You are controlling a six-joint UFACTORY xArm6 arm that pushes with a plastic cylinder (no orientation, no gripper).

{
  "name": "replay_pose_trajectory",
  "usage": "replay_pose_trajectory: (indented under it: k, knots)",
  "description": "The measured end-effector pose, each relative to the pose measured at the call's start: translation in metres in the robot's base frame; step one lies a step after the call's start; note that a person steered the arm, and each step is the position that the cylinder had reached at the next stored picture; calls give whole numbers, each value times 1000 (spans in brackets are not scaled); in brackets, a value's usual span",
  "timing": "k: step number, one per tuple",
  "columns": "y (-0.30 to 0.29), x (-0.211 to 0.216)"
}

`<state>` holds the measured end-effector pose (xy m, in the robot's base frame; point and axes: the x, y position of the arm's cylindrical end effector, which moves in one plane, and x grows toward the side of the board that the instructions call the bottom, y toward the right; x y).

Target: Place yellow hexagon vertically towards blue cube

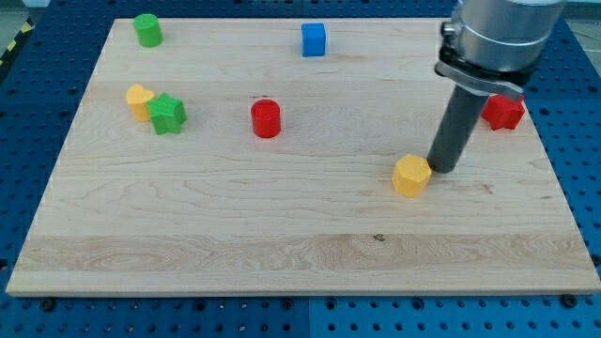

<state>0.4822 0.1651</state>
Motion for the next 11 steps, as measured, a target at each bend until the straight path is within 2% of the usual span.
replay_pose_trajectory:
  k: [3, 5, 11]
  knots:
    - [-52, 1]
    - [-14, 10]
    - [-97, 12]
